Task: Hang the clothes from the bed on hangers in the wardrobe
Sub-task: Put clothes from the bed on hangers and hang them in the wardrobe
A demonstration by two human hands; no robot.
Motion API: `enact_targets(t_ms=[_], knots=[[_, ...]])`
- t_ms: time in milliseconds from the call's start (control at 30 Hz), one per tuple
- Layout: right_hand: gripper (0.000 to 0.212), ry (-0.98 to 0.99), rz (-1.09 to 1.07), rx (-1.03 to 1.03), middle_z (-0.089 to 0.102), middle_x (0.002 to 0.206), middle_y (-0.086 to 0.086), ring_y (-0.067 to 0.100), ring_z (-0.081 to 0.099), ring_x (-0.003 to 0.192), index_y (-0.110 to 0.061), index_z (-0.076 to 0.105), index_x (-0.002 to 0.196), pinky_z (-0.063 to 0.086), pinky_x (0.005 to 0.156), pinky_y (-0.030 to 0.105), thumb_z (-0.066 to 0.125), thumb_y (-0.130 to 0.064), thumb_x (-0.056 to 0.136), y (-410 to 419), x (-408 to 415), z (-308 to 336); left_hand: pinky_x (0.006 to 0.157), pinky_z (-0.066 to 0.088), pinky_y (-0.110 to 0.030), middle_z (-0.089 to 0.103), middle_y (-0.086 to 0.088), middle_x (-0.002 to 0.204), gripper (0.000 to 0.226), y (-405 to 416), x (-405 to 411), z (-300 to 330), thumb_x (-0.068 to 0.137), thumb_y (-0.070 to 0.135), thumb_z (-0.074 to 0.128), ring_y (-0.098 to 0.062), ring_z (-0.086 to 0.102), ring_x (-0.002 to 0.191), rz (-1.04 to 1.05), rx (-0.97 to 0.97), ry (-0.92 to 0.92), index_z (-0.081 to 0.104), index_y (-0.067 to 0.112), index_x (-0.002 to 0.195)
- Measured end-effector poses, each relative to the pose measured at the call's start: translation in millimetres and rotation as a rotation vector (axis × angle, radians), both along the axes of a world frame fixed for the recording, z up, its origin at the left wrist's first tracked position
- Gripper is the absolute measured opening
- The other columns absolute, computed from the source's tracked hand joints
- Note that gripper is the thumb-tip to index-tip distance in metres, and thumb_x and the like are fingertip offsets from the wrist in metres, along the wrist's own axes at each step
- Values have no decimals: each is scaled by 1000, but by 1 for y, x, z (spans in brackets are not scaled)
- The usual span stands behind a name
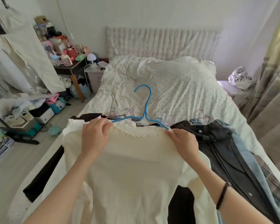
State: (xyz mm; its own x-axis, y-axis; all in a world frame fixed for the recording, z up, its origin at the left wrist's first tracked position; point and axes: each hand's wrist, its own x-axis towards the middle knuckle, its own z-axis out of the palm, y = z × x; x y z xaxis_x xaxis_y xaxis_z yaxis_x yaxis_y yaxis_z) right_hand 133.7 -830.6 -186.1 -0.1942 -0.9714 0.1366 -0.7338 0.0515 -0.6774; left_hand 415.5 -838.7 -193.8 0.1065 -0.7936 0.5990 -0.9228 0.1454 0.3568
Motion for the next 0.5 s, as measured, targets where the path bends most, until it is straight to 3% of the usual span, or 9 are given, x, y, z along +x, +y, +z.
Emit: enact_targets(t_ms=[200, 300, 433, 500], knots=[[30, 35, 45, 229, 53, 77, -4, 22, 55, 84, -16, 69, 88, 35, 67, 31, 54, -41, 90, -90, 32, -58, 72, 39, -41, 61, -11, 83, 16, -90, 35, -67, 93, 19, 53, -35, 58, 81, -44, 408, 2, 60, 7, 85], [30, 94, 79, 339, 59, 87, 3, 22, 55, 85, -12, 67, 93, 40, 73, 33, 52, -38, 91, -127, 36, -86, 70, 39, -41, 59, -9, 84, 21, -129, 40, -103, 95, 25, 49, -34, 58, 83, -70, 532, -41, 56, 9, 83], [30, 56, 23, 387, 62, 89, 10, 29, 56, 92, -7, 65, 87, 39, 73, 35, 54, -34, 90, -178, 38, -113, 71, 36, -38, 60, -6, 86, 22, -185, 38, -130, 96, 28, 45, -32, 57, 88, -90, 574, -120, 52, 13, 81], [28, 18, -24, 361, 64, 93, 11, 31, 56, 95, -6, 67, 94, 39, 75, 36, 55, -31, 90, -207, 39, -118, 70, 36, -39, 63, -7, 88, 21, -219, 34, -137, 95, 26, 47, -32, 58, 88, -98, 544, -156, 57, 12, 83]])
